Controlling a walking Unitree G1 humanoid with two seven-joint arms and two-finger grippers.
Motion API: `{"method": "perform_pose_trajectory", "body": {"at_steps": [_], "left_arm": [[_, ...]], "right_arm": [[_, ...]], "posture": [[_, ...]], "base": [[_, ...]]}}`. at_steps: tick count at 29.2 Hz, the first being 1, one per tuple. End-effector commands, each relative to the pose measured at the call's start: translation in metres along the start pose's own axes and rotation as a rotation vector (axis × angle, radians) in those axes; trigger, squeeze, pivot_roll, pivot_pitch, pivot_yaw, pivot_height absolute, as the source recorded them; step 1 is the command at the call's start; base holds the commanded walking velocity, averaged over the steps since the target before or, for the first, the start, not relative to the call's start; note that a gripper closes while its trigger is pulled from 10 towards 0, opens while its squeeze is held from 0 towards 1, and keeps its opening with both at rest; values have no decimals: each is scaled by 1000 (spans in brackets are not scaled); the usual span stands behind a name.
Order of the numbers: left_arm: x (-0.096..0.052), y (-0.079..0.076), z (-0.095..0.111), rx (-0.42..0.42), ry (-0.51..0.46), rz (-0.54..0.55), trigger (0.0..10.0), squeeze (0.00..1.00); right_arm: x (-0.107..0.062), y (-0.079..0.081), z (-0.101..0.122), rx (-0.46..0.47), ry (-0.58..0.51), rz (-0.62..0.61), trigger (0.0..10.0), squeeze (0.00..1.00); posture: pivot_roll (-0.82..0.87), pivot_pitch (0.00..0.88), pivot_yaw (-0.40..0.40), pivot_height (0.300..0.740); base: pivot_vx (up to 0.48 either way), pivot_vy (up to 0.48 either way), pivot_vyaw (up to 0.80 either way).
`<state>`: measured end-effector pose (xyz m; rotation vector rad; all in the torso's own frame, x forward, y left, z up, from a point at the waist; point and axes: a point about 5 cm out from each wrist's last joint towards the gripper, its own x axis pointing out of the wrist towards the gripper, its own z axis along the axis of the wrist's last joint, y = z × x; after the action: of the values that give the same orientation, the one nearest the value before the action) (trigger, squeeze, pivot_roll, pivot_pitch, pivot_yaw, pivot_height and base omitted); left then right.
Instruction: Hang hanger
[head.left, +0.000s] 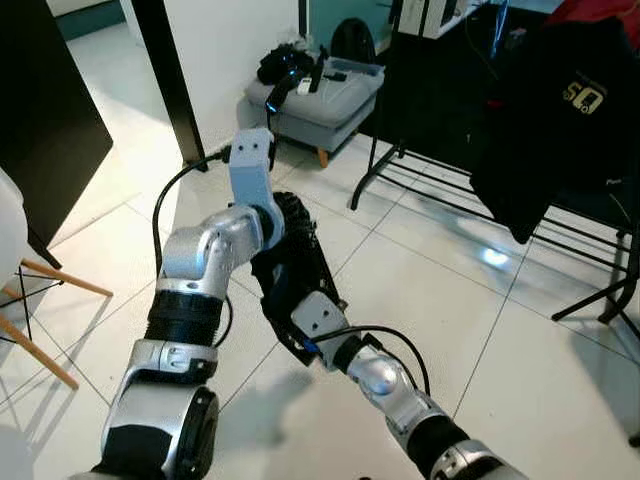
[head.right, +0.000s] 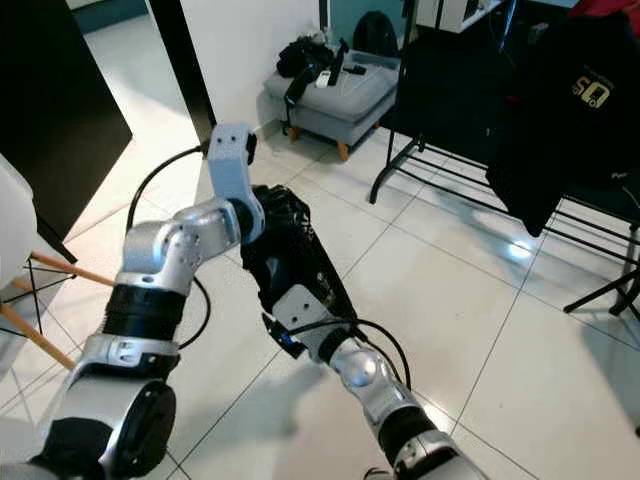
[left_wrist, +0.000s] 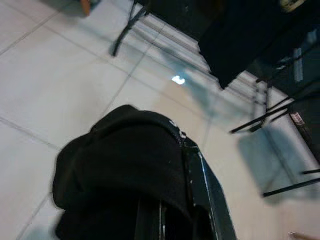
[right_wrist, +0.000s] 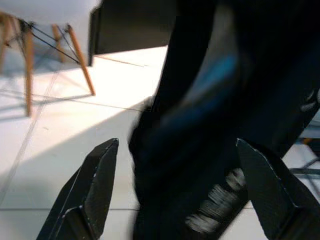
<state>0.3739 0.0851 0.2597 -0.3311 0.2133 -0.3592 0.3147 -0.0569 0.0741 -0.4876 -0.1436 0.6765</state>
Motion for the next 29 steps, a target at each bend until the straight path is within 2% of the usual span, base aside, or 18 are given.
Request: {"method": "perform_pose_trajectory", "body": {"at_steps": [1,5,9,11,12,13,15,16,19,20,21,22,23,24,25,27,28,29], "left_arm": [[-5,-10,10,-28,-23,-52,0,0],[-10,-20,13,-37,-26,-96,0,0],[-11,-23,10,-43,-21,-78,0,0],[-11,-26,3,-39,-4,-67,0,0],[-11,-26,3,-39,-4,-67,0,0],[-10,-28,-2,-11,4,-64,0,0],[-10,-28,-4,21,9,-67,0,0],[-8,-25,-7,157,1,-53,0,0],[-3,-5,-17,418,-10,58,0,0],[-3,-5,-17,418,-10,58,0,0],[0,8,-22,485,-7,121,0,0],[4,22,-28,499,7,184,0,0],[5,30,-32,500,17,222,0,0],[5,30,-32,500,17,222,0,0],[7,43,-39,500,41,274,0,0],[7,50,-43,496,56,304,0,0],[5,78,-64,619,141,391,0,0],[5,78,-64,619,141,391,0,0]], "right_arm": [[-3,5,-3,-28,6,1,10000,0],[-3,-4,1,-39,-23,-68,10000,0],[0,-8,8,13,-72,-103,10000,0],[4,6,15,86,-112,25,10000,0],[4,6,15,86,-112,25,10000,0],[5,18,17,122,-126,135,10000,0],[5,23,18,122,-130,171,10000,0],[6,25,19,113,-128,194,10000,0],[6,24,17,106,-114,185,10000,0],[6,24,17,106,-114,185,10000,0],[6,23,16,104,-107,185,10000,0],[5,22,15,102,-100,187,10000,0],[4,22,13,105,-97,193,10000,0],[4,22,13,105,-97,193,10000,0],[3,21,12,108,-89,197,10000,0],[2,21,11,111,-84,201,10000,0],[-2,20,5,114,-61,202,10000,0],[-2,20,5,114,-61,202,10000,0]], "posture": [[-27,145,55,740],[-28,139,55,740],[-29,131,53,740],[-32,128,51,740],[-32,128,51,740],[-33,124,49,740],[-34,123,47,740],[-36,120,46,740],[-35,117,45,740],[-35,117,45,740],[-35,118,44,740],[-34,120,44,740],[-34,120,44,740],[-34,120,44,740],[-36,121,44,740],[-36,121,44,740],[-44,126,49,740],[-44,126,49,740]], "base": [[0,0,0],[0,0,0],[0,0,0],[0,0,0],[0,0,0],[0,0,0],[0,0,0],[0,0,0],[0,0,0],[0,0,0],[0,0,0],[0,0,0],[0,0,0],[0,0,0],[0,0,0],[0,0,0],[0,0,0],[0,0,0]]}}
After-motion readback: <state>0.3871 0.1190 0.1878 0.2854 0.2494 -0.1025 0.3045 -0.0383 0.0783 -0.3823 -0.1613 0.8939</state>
